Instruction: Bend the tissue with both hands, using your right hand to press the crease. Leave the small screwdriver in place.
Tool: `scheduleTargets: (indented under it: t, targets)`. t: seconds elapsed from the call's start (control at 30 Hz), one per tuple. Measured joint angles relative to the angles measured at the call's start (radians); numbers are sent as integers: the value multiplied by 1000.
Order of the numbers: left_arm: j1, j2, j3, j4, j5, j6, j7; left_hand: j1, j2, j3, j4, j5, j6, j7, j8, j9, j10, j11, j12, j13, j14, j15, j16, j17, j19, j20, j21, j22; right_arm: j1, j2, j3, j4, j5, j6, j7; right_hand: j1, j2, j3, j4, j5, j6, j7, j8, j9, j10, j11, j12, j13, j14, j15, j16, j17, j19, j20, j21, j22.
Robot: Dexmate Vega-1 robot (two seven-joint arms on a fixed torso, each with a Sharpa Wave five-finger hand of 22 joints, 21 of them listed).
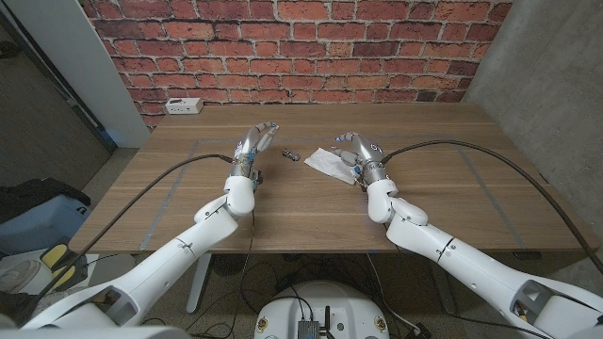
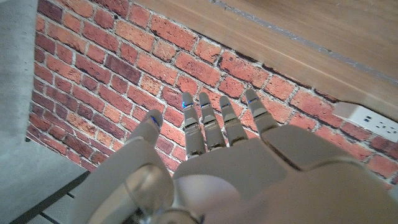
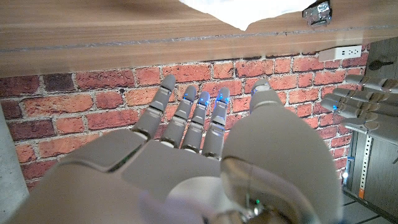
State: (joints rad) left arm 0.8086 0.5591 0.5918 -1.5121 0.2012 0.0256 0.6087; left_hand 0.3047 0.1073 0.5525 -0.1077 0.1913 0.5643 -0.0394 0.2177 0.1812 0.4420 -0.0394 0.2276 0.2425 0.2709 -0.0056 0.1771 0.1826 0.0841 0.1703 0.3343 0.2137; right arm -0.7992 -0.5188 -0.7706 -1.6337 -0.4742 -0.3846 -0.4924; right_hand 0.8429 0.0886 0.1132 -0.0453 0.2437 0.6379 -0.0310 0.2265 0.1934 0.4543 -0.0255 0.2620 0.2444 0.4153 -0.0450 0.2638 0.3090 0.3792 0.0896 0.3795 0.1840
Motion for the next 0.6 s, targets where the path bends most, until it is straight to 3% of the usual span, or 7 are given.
scheduleTargets:
  t: [0.03,0.07,0.27,0.3,0.37,0.6]
  targets:
    - [-9,5,6,5,0,0,0,-7,-7,-1,1,-3,0,0,0,0,0,0,0,-1,-8,-4,0,1,-7,-5,-4,-1,0,0,0,0,-1,-12,6,-8,-3,0,0,0,-8,-1,-4,0,-9,2,-5,0,-12,1,-5,0,-8,0,-3,0]
    - [-23,11,16,14,32,-32,-92,-13,-13,-5,5,-7,2,2,0,0,-4,-4,0,-5,-16,-5,0,1,-13,-9,-7,-4,-32,-33,6,-76,-2,-27,13,-8,-3,0,0,0,-12,-2,-6,0,-20,-1,-11,0,-20,1,-5,2,-10,2,-4,0]
    - [-98,40,69,60,51,-50,-140,-53,-29,-21,15,-15,20,9,-11,0,-23,-23,-15,-17,-79,-15,-4,1,-66,-24,-29,-5,-48,-49,9,-113,-8,-104,54,-23,-19,-8,0,0,-26,-5,-14,5,-46,0,-22,5,-55,3,-20,5,-24,5,-13,0]
    - [-111,45,78,68,76,-71,-204,-55,-28,-21,15,-15,21,8,-11,0,-27,-27,-17,-19,-87,-16,-4,0,-72,-24,-32,-5,-72,-78,12,-172,-10,-120,65,-23,-19,-8,0,0,-26,-5,-14,5,-50,-3,-22,5,-59,4,-20,5,-24,5,-13,0]
    - [-130,51,92,78,92,-82,-240,-55,-28,-21,15,-15,27,2,-15,0,-29,-28,-17,-20,-96,-15,-4,-1,-73,-24,-32,-5,-77,-85,12,-185,-12,-137,75,-24,-19,-8,0,0,-26,-5,-14,5,-53,-3,-22,4,-59,3,-24,5,-24,5,-17,0]
    - [-189,71,137,98,144,-102,-340,-47,-20,-9,-4,-15,55,0,-15,-5,-32,-40,-21,-30,-105,-23,-4,-6,-88,-29,-40,-9,-98,-119,3,-254,-34,-210,121,-25,-24,-16,-9,4,-25,-5,-14,5,-62,-5,-30,4,-72,2,-24,5,-24,5,-17,0]
